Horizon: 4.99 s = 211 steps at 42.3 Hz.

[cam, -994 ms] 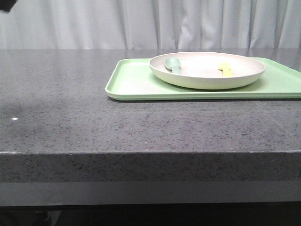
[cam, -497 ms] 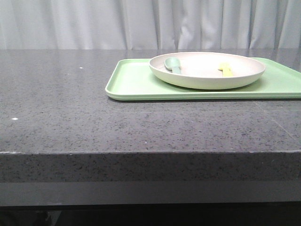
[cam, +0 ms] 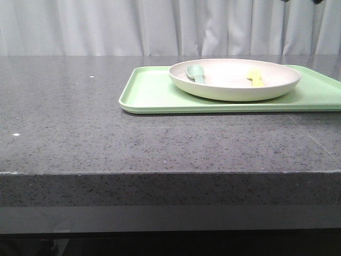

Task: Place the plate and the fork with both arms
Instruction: 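Move the right gripper above the yellow fork on the plate, then lower the right gripper and close it on the yellow fork handle, then lift the fork with the right gripper and carry it beside the plate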

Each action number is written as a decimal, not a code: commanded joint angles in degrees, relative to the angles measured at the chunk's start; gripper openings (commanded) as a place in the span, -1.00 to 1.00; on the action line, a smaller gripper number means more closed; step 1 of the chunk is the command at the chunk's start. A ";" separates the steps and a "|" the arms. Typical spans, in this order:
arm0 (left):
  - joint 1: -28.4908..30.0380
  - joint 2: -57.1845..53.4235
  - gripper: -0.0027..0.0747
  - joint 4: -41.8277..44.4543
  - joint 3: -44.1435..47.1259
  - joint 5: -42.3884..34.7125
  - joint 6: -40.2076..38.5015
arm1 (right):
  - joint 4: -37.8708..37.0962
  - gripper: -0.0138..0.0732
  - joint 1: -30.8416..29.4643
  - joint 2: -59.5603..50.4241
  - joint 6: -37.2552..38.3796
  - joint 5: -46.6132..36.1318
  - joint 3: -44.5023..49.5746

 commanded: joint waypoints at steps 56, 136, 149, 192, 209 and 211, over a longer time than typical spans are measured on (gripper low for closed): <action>0.24 -0.21 -0.29 -0.78 -1.54 -4.09 0.20 | -7.36 0.29 -3.82 33.84 15.45 12.10 -35.09; 0.24 -0.21 -0.29 -0.78 -1.54 -5.40 0.20 | -7.36 -0.44 -2.80 36.37 14.34 13.90 -35.09; 0.24 -0.21 -0.29 -0.78 -1.54 -5.40 0.20 | -7.36 -0.44 -2.80 36.22 14.29 16.55 -39.14; 0.24 -0.21 -0.29 -0.78 -1.54 -5.40 0.20 | -7.53 -0.44 -12.90 29.67 5.85 20.42 -40.20; 0.24 -0.21 -0.29 -0.78 -1.54 -5.40 0.20 | -7.53 -0.44 -16.22 29.75 3.28 19.87 -32.39; 0.24 -0.21 -0.29 -0.78 -1.54 -5.40 0.20 | -7.53 -0.44 -16.27 29.79 3.28 19.32 -31.50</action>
